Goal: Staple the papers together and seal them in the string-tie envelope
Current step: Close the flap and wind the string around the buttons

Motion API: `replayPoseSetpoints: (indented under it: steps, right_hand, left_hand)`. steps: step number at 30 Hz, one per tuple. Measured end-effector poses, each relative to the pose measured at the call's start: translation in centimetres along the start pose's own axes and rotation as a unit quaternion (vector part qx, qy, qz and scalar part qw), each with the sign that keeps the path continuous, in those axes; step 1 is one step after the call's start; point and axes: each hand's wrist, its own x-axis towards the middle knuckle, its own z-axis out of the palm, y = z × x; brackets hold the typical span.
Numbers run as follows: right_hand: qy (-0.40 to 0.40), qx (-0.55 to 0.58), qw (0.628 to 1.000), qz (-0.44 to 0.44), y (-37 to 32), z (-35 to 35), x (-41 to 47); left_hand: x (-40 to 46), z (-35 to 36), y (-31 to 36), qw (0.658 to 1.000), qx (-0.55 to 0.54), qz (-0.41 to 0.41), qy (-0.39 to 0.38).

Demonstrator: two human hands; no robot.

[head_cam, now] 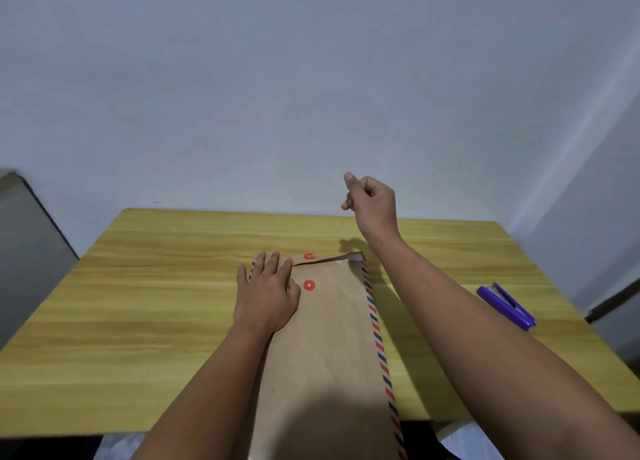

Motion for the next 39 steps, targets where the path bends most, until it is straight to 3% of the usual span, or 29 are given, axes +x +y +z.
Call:
replayPoseSetpoints:
  steps: [4,7,9,11,15,19,25,29,39]
  right_hand:
    - [-0.04,0.08,0.996,0.017,-1.9,0.7,-0.7]
    - [-0.137,0.126,0.972,0.14,-1.8,1.4,-2.1]
    - [-0.183,-0.022,0.963,0.197,-0.1,1.3,-2.8]
    - [-0.247,-0.209,0.924,0.202,1.9,0.9,-3.5]
    - [-0.226,-0.494,0.833,0.106,4.9,0.3,-5.3]
    - [-0.232,-0.582,0.779,-0.013,6.1,0.6,-6.8]
    - [-0.251,-0.677,0.665,-0.193,6.1,0.5,-8.7]
    - [-0.276,-0.684,0.635,-0.229,6.1,0.4,-9.8]
    - [-0.314,-0.744,0.546,-0.223,4.9,2.6,-12.8]
  left_hand:
    - [0.0,0.0,-0.1,1.0,0.004,-0.002,0.003]
    - [-0.1,-0.1,0.0,1.0,-0.001,-0.003,0.008]
    - [-0.1,-0.1,0.1,1.0,-0.002,-0.005,0.011]
    - [-0.1,-0.1,0.1,1.0,-0.004,-0.005,0.013]
    - [-0.1,0.0,0.1,1.0,-0.003,-0.006,0.01]
    - [-0.1,-0.1,0.0,1.0,-0.014,-0.006,0.015]
    - [0.0,-0.1,-0.3,1.0,-0.026,-0.006,0.006]
    - [0.1,-0.2,-0.4,1.0,-0.025,-0.011,0.006]
    - [0.2,-0.3,-0.4,0.997,-0.07,-0.027,0.002]
